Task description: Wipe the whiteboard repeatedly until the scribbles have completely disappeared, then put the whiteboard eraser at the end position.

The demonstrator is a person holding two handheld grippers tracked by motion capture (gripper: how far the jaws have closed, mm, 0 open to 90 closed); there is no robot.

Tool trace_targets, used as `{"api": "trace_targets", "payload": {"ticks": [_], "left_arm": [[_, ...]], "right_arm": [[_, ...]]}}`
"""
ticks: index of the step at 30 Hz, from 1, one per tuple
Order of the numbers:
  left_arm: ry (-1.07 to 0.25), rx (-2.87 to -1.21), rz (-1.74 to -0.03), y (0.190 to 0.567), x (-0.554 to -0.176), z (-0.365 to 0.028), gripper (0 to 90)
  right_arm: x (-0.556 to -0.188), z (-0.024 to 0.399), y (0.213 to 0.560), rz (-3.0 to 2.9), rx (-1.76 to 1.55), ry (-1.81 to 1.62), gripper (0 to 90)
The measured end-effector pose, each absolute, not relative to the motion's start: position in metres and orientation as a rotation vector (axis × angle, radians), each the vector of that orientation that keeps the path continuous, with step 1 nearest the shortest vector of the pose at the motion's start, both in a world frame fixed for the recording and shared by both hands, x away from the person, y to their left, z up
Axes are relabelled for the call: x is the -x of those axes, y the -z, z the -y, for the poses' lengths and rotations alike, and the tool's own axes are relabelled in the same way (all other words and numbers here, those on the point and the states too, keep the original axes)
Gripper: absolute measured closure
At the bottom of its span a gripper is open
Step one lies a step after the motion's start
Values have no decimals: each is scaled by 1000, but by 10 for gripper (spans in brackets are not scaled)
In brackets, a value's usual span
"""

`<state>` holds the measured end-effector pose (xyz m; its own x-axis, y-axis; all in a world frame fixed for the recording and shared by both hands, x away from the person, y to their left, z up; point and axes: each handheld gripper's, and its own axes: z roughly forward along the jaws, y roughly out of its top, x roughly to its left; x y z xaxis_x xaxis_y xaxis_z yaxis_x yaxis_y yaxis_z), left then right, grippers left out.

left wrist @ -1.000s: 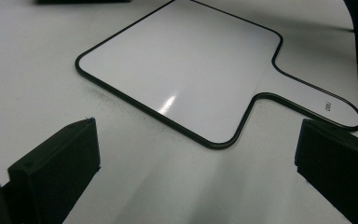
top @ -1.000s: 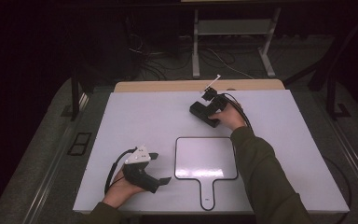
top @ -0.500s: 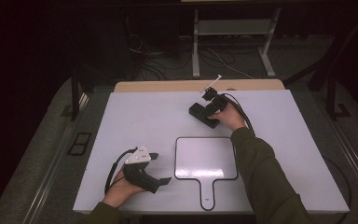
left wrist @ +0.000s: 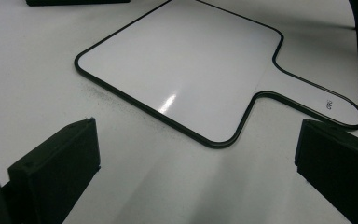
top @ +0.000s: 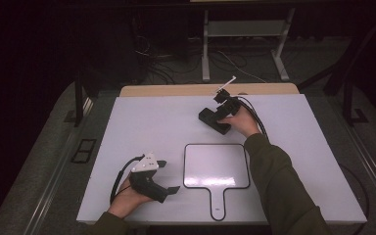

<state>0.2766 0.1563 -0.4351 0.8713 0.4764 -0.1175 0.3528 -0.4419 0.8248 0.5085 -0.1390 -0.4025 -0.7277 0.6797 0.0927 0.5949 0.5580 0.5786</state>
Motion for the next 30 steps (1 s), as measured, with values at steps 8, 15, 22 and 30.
{"api": "trace_targets", "payload": {"ticks": [8,15,22,30], "left_arm": [[-165,-2081,-601,436,-277,-156,0],[-168,-2085,-606,436,-276,-156,0],[-166,-2078,-611,436,-277,-156,0],[-163,-2073,-623,437,-278,-157,0]], "right_arm": [[-497,147,394,-2620,-1067,-985,233],[-483,159,387,-2604,-1037,-1050,231],[-465,170,377,-2508,-1016,-1110,170],[-443,181,376,-2442,-1001,-1159,171]]}}
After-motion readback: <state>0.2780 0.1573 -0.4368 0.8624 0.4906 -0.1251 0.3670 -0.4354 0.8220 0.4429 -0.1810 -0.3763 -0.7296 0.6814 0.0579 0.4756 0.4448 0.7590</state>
